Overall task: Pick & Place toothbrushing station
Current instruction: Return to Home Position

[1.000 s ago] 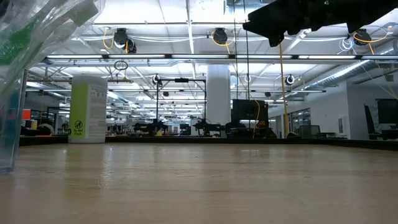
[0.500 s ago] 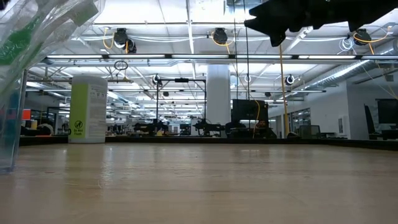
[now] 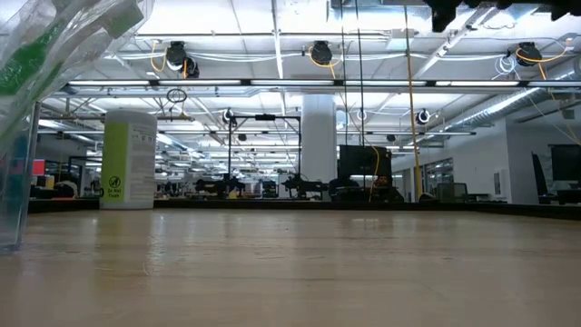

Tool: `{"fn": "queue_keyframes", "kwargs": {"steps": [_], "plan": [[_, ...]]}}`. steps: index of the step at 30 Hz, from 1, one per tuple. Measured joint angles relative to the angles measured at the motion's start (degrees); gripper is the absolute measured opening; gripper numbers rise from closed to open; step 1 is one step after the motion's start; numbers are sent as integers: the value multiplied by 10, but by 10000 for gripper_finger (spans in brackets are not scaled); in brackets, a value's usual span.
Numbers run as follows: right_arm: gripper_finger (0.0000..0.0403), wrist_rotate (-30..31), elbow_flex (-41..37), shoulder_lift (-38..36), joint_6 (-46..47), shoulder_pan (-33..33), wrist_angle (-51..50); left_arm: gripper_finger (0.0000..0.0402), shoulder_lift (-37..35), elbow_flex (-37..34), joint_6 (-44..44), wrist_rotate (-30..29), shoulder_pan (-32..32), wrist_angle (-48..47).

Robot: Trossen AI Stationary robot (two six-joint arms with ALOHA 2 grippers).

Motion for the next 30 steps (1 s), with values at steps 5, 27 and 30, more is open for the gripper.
{"fn": "queue_keyframes", "kwargs": {"steps": [5,27,30], "plan": [[155,0,0,-30,43,0,-116,290,-4,-34,-36,-169,65,-102],[157,3,-63,-131,7,-1,-150,289,-157,-280,-359,449,321,-308],[157,1,-81,-170,18,-1,-150,290,-211,-315,-365,452,348,-309]]}}
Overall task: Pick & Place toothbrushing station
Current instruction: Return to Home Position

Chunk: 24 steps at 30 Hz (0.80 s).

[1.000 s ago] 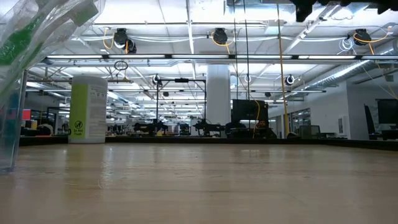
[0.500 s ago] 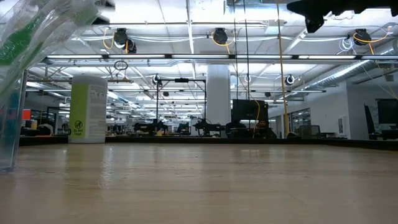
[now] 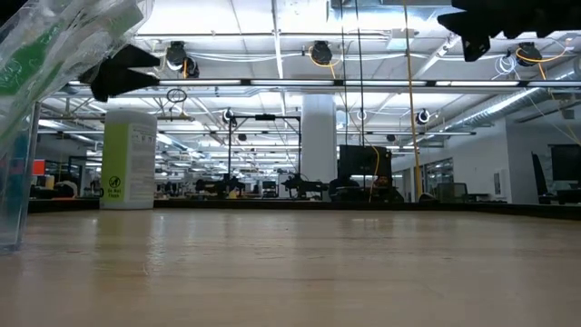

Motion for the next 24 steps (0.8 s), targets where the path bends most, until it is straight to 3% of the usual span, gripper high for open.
{"fn": "queue_keyframes", "kwargs": {"steps": [4,9,16,19,24], "plan": [[157,8,-53,-51,2,0,42,290,-74,-33,-4,26,17,-18],[157,15,-148,-98,13,0,128,289,-154,-38,-27,31,18,-120],[157,15,-254,-161,12,0,204,290,-151,-47,-35,28,19,-124],[157,14,-256,-166,2,0,156,289,-150,-58,-32,28,19,-122],[157,15,-256,-166,-23,0,163,291,-135,-64,-31,52,19,-101]]}}
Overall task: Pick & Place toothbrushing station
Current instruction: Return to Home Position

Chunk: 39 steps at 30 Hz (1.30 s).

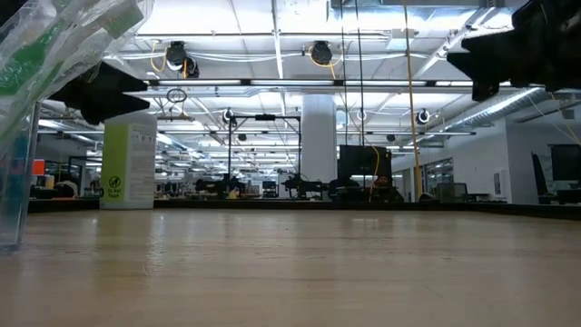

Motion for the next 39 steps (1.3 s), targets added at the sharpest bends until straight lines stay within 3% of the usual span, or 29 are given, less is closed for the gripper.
{"fn": "queue_keyframes", "kwargs": {"steps": [10,39], "plan": [[157,-1,-1,2,-21,0,-7,291,4,0,88,4,0,-1],[157,-1,-2,2,-21,0,-5,294,4,0,86,3,0,0]]}}
